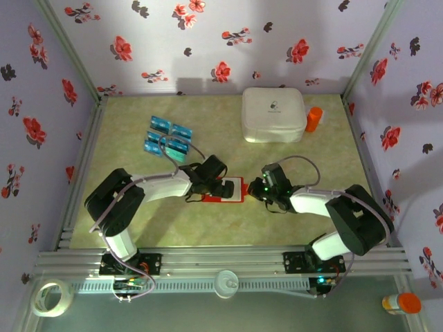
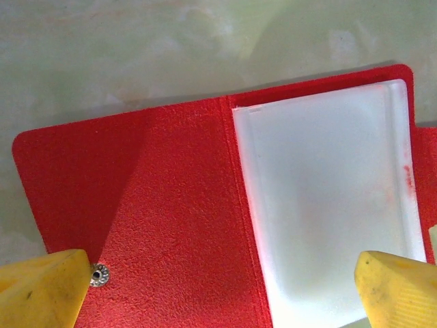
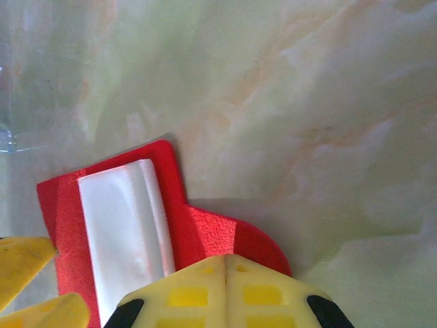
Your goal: Put the credit cards into the card holder
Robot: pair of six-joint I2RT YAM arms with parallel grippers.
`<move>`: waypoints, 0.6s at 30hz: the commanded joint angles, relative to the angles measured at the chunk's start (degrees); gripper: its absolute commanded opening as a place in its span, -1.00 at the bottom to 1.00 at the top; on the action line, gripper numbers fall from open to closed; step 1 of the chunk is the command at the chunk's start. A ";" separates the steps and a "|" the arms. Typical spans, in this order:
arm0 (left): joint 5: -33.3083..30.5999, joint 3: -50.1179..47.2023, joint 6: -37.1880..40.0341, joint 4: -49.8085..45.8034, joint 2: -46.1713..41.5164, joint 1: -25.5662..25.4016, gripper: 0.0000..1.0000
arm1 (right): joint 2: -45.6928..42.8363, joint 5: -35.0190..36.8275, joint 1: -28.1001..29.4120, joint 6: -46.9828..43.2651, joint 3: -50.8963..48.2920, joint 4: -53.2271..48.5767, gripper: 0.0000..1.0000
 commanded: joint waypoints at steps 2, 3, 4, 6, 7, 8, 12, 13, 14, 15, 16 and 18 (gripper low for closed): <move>-2.03 -2.05 1.78 0.34 -0.10 -0.63 0.99 | -1.04 -2.89 -0.02 -3.20 4.25 -3.41 -1.00; -2.08 -2.42 1.98 0.75 -0.27 -0.72 1.00 | -1.04 -2.97 0.06 -3.73 5.22 -4.39 -1.00; -2.21 -2.77 2.17 1.25 -0.53 -0.74 1.00 | -1.07 -3.07 0.16 -4.18 6.15 -5.31 -1.00; -2.34 -3.37 2.44 1.97 -0.90 -0.83 1.00 | -0.69 -3.07 0.25 -5.01 7.62 -6.65 -1.00; -2.39 -3.51 2.48 2.32 -1.13 -0.81 1.00 | -0.22 -3.08 0.33 -5.30 8.33 -7.19 -1.00; -2.34 -3.84 2.57 2.66 -1.31 -0.81 1.00 | 0.26 -3.06 0.38 -5.67 9.02 -7.66 -1.00; -2.35 -4.30 3.01 3.26 -2.12 -0.81 1.00 | 3.05 -3.67 0.68 -6.48 11.53 -8.68 -1.00; -2.41 -4.36 3.10 3.28 -2.27 -0.81 1.00 | 3.77 -3.82 0.76 -6.69 12.17 -8.84 -1.00; -2.45 -4.39 3.17 3.35 -2.36 -0.81 1.00 | 4.43 -3.94 0.84 -6.84 12.76 -8.94 -1.00; -2.43 -4.48 3.26 3.31 -2.41 -0.81 1.00 | 5.21 -4.04 0.95 -6.98 13.43 -9.10 -1.00; -2.50 -4.41 3.30 3.27 -2.41 -0.80 1.00 | 6.13 -4.28 1.12 -7.11 14.03 -9.25 -1.00; -2.60 -4.53 3.30 3.27 -2.43 -0.81 1.00 | 7.53 -4.66 1.43 -7.45 15.23 -9.59 -1.00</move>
